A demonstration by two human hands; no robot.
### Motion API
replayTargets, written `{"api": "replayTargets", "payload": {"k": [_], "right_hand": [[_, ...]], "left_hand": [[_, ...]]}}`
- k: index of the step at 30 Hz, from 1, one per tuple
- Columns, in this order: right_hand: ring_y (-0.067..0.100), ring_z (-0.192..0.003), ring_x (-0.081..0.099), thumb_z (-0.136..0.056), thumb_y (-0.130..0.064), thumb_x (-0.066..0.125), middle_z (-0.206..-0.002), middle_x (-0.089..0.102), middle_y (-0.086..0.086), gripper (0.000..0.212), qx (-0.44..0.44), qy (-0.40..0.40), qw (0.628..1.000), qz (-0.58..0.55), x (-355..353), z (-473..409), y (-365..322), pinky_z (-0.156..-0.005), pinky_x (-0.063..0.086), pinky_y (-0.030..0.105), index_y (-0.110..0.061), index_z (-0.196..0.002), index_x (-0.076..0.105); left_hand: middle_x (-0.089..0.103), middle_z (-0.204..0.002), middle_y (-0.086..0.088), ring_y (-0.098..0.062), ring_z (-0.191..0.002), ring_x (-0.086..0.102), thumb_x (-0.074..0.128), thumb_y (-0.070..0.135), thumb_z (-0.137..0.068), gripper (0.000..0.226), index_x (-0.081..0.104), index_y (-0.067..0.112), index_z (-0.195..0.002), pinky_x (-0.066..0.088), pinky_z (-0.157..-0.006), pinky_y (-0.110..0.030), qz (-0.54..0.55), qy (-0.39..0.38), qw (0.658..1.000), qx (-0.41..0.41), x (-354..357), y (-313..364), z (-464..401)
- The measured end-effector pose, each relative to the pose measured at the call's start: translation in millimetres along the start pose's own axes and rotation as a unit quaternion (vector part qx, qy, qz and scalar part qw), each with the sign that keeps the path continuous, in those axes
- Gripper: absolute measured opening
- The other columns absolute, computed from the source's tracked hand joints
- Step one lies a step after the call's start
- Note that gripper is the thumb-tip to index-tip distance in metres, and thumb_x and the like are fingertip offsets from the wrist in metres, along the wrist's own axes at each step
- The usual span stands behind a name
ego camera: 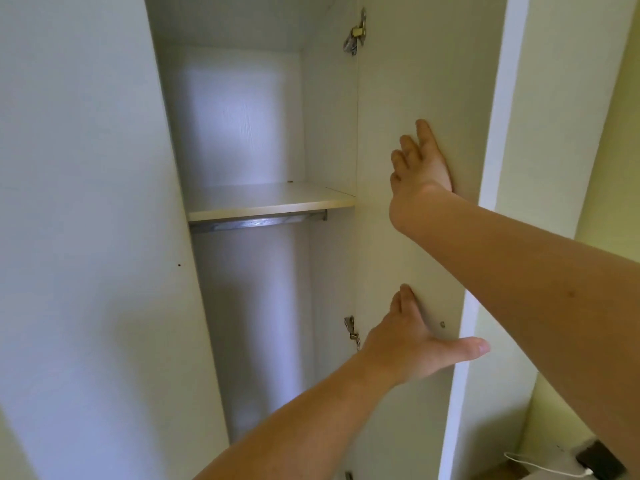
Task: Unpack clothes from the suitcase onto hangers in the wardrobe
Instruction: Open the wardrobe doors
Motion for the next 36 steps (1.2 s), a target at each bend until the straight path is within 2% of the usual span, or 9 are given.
{"api": "replayTargets", "payload": {"k": [4,7,12,17,20,22,25,30,36], "right_hand": [[0.034,-0.147,-0.018,-0.095,-0.051,0.033,-0.162,-0.014,0.007,0.075,-0.024,-0.009,0.999,-0.036,28,0,1,-0.109,-0.018,0.065,-0.024,-0.155,-0.003],[0.033,-0.147,-0.019,-0.096,-0.051,0.026,-0.161,-0.016,0.006,0.072,-0.039,-0.013,0.998,-0.041,44,-4,-4,-0.108,-0.020,0.063,-0.022,-0.155,-0.005],[0.031,-0.148,-0.016,-0.098,-0.048,0.022,-0.162,-0.014,0.006,0.068,-0.079,0.019,0.996,-0.048,42,-10,-11,-0.113,-0.016,0.059,-0.020,-0.155,-0.004],[0.029,-0.148,-0.016,-0.100,-0.044,0.019,-0.162,-0.014,0.006,0.065,-0.111,0.015,0.990,-0.089,31,-14,-16,-0.115,-0.015,0.057,-0.019,-0.155,-0.006],[0.029,-0.148,-0.017,-0.101,-0.036,0.018,-0.162,-0.015,0.006,0.063,-0.126,0.009,0.977,-0.169,22,-18,-25,-0.116,-0.014,0.056,-0.018,-0.155,-0.007],[0.029,-0.148,-0.017,-0.099,-0.030,0.022,-0.162,-0.015,0.007,0.065,-0.139,0.007,0.956,-0.259,9,-25,-38,-0.116,-0.013,0.056,-0.017,-0.155,-0.009],[0.026,-0.149,-0.012,-0.096,-0.021,0.029,-0.163,-0.010,0.006,0.070,-0.161,0.014,0.884,-0.439,-20,-38,-69,-0.119,-0.009,0.052,-0.017,-0.155,-0.008],[0.029,-0.142,0.026,-0.094,-0.010,0.036,-0.156,0.022,0.009,0.062,-0.212,0.016,0.686,-0.696,-83,-59,-118,-0.117,0.020,0.041,-0.012,-0.153,0.015],[0.025,-0.139,0.034,-0.095,-0.001,0.038,-0.155,0.032,0.005,0.059,-0.243,0.023,0.467,-0.850,-162,-90,-165,-0.111,0.034,0.034,-0.015,-0.151,0.029]], "left_hand": [[-0.001,-0.160,0.017,-0.017,-0.145,0.025,0.057,0.096,-0.042,0.145,-0.010,0.033,-0.153,0.031,-0.113,-0.045,-0.041,-0.017,0.999,-0.015,18,17,-11],[-0.015,-0.161,0.014,-0.018,-0.148,0.017,0.037,0.099,-0.026,0.156,-0.022,0.026,-0.151,0.026,-0.115,-0.042,-0.047,-0.006,0.999,-0.024,30,24,-18],[-0.021,-0.157,0.022,-0.014,-0.148,0.015,0.049,0.099,-0.038,0.148,-0.028,0.035,-0.147,0.027,-0.115,-0.043,-0.014,0.008,1.000,-0.018,43,14,-24],[-0.021,-0.150,0.037,-0.001,-0.147,0.000,0.067,0.083,-0.058,0.128,-0.024,0.053,-0.143,0.016,-0.119,-0.044,0.044,-0.072,0.996,0.007,26,-11,-29],[-0.015,-0.156,0.030,-0.009,-0.149,0.005,0.057,0.086,-0.065,0.114,-0.016,0.052,-0.146,0.014,-0.120,-0.044,-0.099,-0.105,0.989,-0.026,-14,-45,-36],[-0.007,-0.161,0.018,-0.017,-0.149,0.012,0.050,0.083,-0.074,0.106,-0.008,0.041,-0.152,0.016,-0.120,-0.044,-0.233,-0.075,0.968,-0.051,-51,-68,-44],[0.007,-0.163,0.000,-0.023,-0.149,0.011,0.046,0.065,-0.089,0.088,0.006,0.024,-0.156,0.007,-0.121,-0.046,-0.425,-0.037,0.900,-0.087,-114,-101,-52],[0.036,-0.151,-0.006,-0.028,-0.141,0.028,0.047,0.052,-0.087,0.068,0.036,0.021,-0.147,0.009,-0.118,-0.051,-0.657,-0.029,0.740,-0.141,-220,-155,-42],[0.028,-0.157,-0.008,-0.031,-0.149,0.009,0.043,0.048,-0.094,0.064,0.033,0.019,-0.150,-0.008,-0.118,-0.055,-0.772,-0.045,0.610,-0.169,-286,-214,-20]]}}
Point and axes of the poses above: each hand's wrist, its own z-axis away from the middle knuckle, its own x-axis out of the palm, y = z × x, the point moved 3 cm from there along -z, towards the middle knuckle
